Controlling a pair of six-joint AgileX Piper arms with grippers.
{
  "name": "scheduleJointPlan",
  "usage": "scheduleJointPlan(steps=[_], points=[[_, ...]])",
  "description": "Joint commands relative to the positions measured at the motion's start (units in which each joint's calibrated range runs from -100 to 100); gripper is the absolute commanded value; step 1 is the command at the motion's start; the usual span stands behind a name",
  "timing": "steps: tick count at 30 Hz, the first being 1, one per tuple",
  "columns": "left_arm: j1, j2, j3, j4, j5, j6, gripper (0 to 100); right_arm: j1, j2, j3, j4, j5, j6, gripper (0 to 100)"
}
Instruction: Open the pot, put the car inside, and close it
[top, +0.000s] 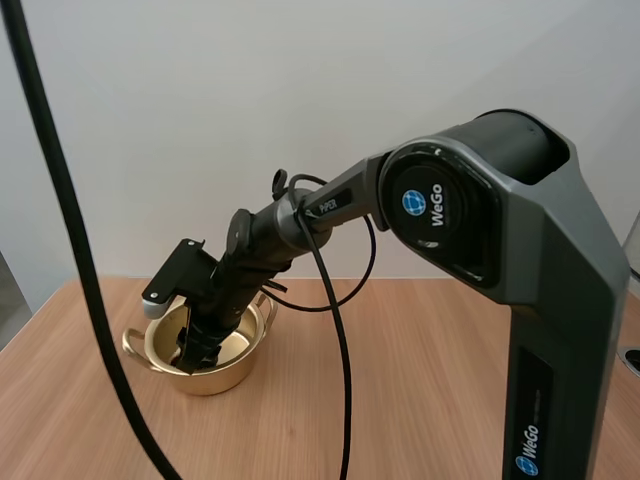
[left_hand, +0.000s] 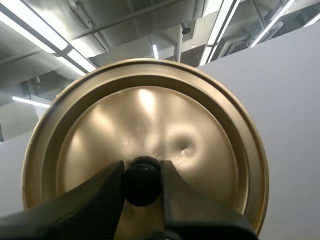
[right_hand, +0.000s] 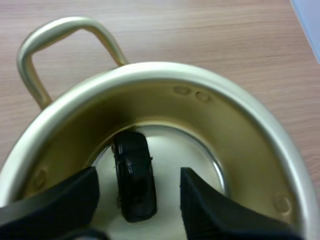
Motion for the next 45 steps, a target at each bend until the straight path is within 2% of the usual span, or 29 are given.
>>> scheduleJointPlan(steps=[1, 6, 9, 10, 12, 14, 17, 22, 25, 30, 34, 36, 41, 45], points=[[0.02, -0.2, 0.0, 0.0, 0.0, 0.0, 0, 0.1, 0.0, 0.0, -3.1, -1.8, 2.0, 86], [0.02, -0.1, 0.0, 0.3, 0.0, 0.0, 0, 0.1, -1.6, 0.0, -7.4, -1.6, 5.9, 85], [0.02, -0.1, 0.0, 0.9, 0.0, 0.0, 0, 0.1, -5.1, 0.0, -10.8, -1.6, 8.6, 78], [0.02, -0.1, 0.0, 1.1, 0.0, 0.0, 0, 0.0, -6.8, 0.0, -11.9, -1.6, 9.7, 70], [0.02, -0.1, 0.0, 1.1, 0.0, 0.0, 0, -0.2, -10.9, 0.0, -14.2, -1.6, 12.3, 45], [0.02, 0.0, 0.0, 1.1, 0.7, -0.6, 0, -1.0, -15.6, 0.0, -17.0, -0.9, 15.0, 1], [0.02, 0.8, 0.3, 4.4, 4.7, -5.0, 0, -3.0, -22.5, 0.0, -19.0, 2.8, 18.9, 0], [0.02, 2.7, 4.5, 17.6, 13.7, -10.8, 0, -9.2, -34.1, 0.0, -20.7, 11.8, 22.0, 0], [0.02, 4.4, 9.0, 19.5, 17.4, -11.0, 0, -13.4, -40.9, 0.0, -20.6, 13.5, 22.1, 0], [0.02, 6.1, 20.0, 19.3, 13.2, -11.0, 0, -19.5, -52.2, 0.2, -20.6, 13.7, 23.3, 0], [0.02, 8.1, 29.4, 18.9, 11.6, -11.0, 0, -22.5, -60.2, 0.2, -21.6, 12.3, 23.2, 0], [0.02, 9.5, 33.9, 18.6, 11.6, -10.1, 0, -23.0, -63.8, 0.2, -24.2, 11.6, 23.2, 0], [0.02, 14.5, 44.7, 9.3, 8.7, -3.6, 0, -23.1, -68.6, 0.2, -31.4, 12.2, 24.5, 0], [0.02, 21.1, 49.3, 6.3, 7.1, -0.8, 0, -23.1, -69.2, 0.2, -36.2, 14.3, 27.5, 0]])
